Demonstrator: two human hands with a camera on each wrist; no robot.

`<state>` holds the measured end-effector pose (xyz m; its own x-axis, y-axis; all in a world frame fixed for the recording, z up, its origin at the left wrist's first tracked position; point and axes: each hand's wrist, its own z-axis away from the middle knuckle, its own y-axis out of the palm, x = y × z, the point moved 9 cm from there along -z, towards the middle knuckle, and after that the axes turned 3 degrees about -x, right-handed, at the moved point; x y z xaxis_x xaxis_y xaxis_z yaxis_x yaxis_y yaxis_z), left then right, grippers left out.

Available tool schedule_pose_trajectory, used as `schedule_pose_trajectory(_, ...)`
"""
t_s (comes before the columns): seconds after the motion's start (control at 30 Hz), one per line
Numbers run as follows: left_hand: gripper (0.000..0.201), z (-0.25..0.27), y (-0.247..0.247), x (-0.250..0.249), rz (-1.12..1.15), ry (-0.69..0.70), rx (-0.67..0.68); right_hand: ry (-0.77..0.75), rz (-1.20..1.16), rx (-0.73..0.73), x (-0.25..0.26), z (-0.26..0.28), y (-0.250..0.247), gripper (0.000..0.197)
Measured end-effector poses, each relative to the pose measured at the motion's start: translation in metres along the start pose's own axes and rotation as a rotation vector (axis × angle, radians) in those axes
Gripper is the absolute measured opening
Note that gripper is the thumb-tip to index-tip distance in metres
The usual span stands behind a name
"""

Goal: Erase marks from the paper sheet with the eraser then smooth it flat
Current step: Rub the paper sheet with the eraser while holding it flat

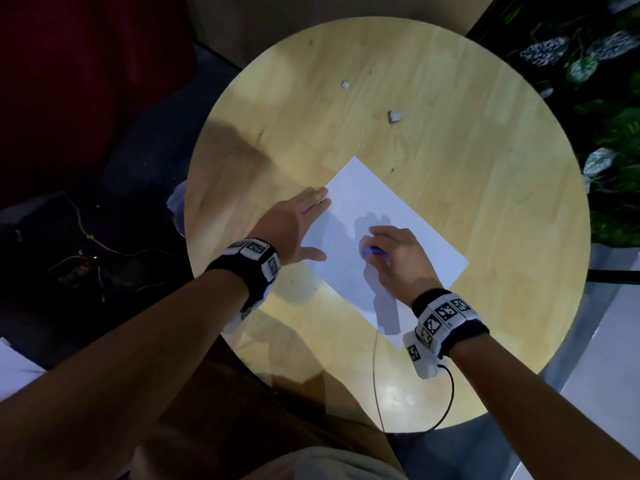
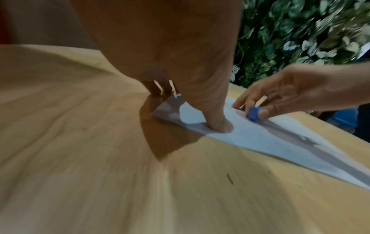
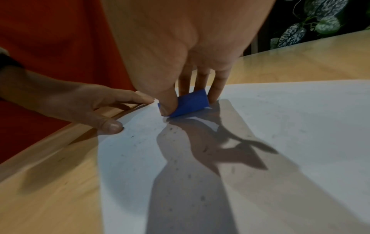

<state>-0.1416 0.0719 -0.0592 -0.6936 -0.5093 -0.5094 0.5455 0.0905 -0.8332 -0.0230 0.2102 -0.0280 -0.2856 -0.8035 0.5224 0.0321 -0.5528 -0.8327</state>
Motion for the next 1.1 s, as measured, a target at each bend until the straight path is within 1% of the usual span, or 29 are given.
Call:
schedule_pose_trajectory(0.07,0.105,0.001,0.000,0.002,-0.046,0.002,-0.016,-0.008,-0.040,-0.005,0.012,-0.007,0.006,0.012)
schedule_pose_trajectory(0.13,0.106,-0.002,-0.002,-0.002,-0.121,0.007,0.012,-0.036,-0.059,-0.003,0.030,-0.019,0.015,0.014)
schedule_pose_trajectory(0.23,0.112,-0.016,-0.001,-0.009,-0.272,0.019,0.124,-0.057,-0.033,-0.005,0.050,-0.045,0.023,0.015)
schedule_pose_trajectory(0.3,0.118,-0.024,0.001,-0.012,-0.333,0.048,0.190,-0.009,-0.003,-0.058,0.051,-0.062,0.021,0.014)
schedule_pose_trajectory(0.37,0.124,-0.028,0.005,-0.009,-0.332,0.043,0.234,0.060,-0.013,-0.130,0.046,-0.065,0.019,0.016)
schedule_pose_trajectory(0.43,0.125,-0.026,0.008,-0.004,-0.289,0.025,0.250,0.055,-0.025,-0.166,0.050,-0.050,0.025,0.019)
schedule_pose_trajectory(0.47,0.124,-0.025,0.009,-0.003,-0.280,0.025,0.241,0.021,-0.034,-0.134,0.057,-0.038,0.031,0.020)
schedule_pose_trajectory(0.53,0.126,-0.023,0.009,-0.004,-0.280,0.030,0.222,-0.094,-0.052,-0.019,0.072,-0.020,0.038,0.017)
schedule_pose_trajectory(0.57,0.128,-0.023,0.009,-0.004,-0.280,0.027,0.218,-0.141,-0.040,0.023,0.075,-0.022,0.035,0.015)
schedule_pose_trajectory(0.6,0.130,-0.023,0.008,-0.004,-0.283,0.020,0.222,-0.154,-0.009,0.034,0.071,-0.033,0.030,0.013)
schedule_pose_trajectory(0.63,0.131,-0.023,0.008,-0.004,-0.288,0.010,0.235,-0.125,0.027,0.001,0.062,-0.047,0.023,0.013)
schedule_pose_trajectory(0.7,0.132,-0.024,0.009,-0.006,-0.299,-0.004,0.259,0.011,0.051,-0.143,0.035,-0.070,0.004,0.015)
schedule_pose_trajectory(0.73,0.132,-0.024,0.009,-0.006,-0.305,-0.011,0.267,0.054,0.033,-0.182,0.028,-0.070,0.001,0.016)
schedule_pose_trajectory(0.77,0.132,-0.025,0.009,-0.007,-0.308,-0.015,0.275,0.055,0.013,-0.190,0.030,-0.063,0.004,0.015)
schedule_pose_trajectory(0.8,0.132,-0.025,0.009,-0.007,-0.311,-0.017,0.277,0.027,-0.003,-0.165,0.037,-0.051,0.011,0.015)
schedule_pose_trajectory(0.87,0.133,-0.026,0.007,-0.007,-0.324,-0.017,0.268,-0.094,-0.030,-0.054,0.061,-0.023,0.025,0.013)
schedule_pose_trajectory(0.9,0.133,-0.026,0.007,-0.008,-0.331,-0.017,0.271,-0.143,-0.026,0.004,0.068,-0.019,0.026,0.012)
schedule_pose_trajectory(0.93,0.134,-0.027,0.006,-0.008,-0.336,-0.018,0.276,-0.165,-0.009,0.036,0.068,-0.026,0.024,0.011)
schedule_pose_trajectory(0.97,0.134,-0.028,0.006,-0.008,-0.338,-0.023,0.282,-0.146,0.024,0.021,0.062,-0.042,0.019,0.012)
schedule_pose_trajectory(1.03,0.136,-0.029,0.007,-0.008,-0.328,-0.031,0.291,-0.022,0.057,-0.133,0.041,-0.071,0.002,0.014)
schedule_pose_trajectory(1.07,0.137,-0.029,0.008,-0.009,-0.319,-0.033,0.293,0.045,0.038,-0.198,0.032,-0.075,-0.002,0.016)
schedule_pose_trajectory(1.1,0.137,-0.029,0.007,-0.009,-0.314,-0.033,0.291,0.070,0.006,-0.224,0.032,-0.070,0.002,0.017)
